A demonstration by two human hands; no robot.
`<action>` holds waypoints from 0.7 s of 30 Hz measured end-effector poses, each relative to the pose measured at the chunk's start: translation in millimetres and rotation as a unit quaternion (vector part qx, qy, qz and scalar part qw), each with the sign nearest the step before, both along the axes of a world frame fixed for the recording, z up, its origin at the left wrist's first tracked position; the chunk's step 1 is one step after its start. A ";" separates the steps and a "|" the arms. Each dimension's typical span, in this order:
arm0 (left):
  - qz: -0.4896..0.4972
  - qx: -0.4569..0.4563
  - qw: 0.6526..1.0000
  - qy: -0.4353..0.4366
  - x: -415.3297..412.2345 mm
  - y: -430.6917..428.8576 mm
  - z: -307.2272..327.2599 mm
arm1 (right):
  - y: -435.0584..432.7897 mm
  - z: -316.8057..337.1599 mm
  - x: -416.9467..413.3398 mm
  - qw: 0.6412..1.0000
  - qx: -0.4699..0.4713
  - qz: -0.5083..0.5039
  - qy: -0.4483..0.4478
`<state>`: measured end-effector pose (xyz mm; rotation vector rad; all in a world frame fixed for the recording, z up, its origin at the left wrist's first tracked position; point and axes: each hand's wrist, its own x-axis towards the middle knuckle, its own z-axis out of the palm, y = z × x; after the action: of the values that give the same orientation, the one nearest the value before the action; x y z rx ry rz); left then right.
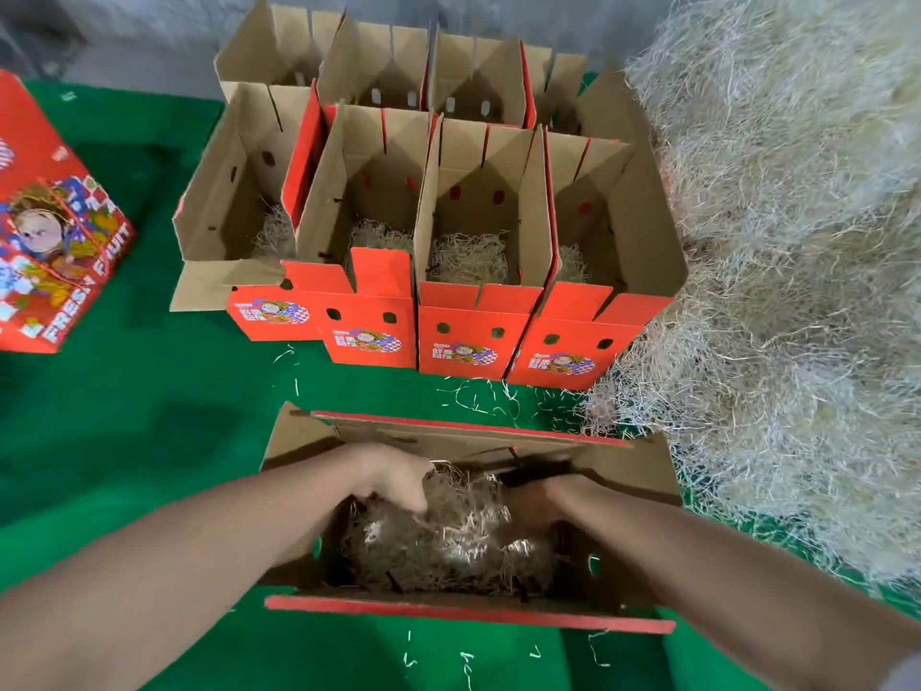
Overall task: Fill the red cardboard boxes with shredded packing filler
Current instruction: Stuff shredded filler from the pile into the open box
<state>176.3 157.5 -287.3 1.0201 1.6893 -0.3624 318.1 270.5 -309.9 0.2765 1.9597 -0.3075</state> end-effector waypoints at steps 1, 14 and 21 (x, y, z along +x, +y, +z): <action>-0.029 0.007 1.000 0.004 -0.2 -4.1 3.5 | 0.1 -2.8 1.1 0.999 0.002 0.042 0.017; -0.330 -0.065 0.929 0.153 9.0 -15.4 -16.2 | -37.7 -22.0 -14.4 0.981 0.062 0.178 0.053; -0.223 -0.050 0.963 0.142 -2.4 -28.5 -33.1 | -28.0 -19.6 2.3 0.970 0.070 0.220 0.075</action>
<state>173.9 129.1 -320.4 1.3196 1.6584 -0.9175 320.3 242.4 -329.5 -0.0984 2.1324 0.1011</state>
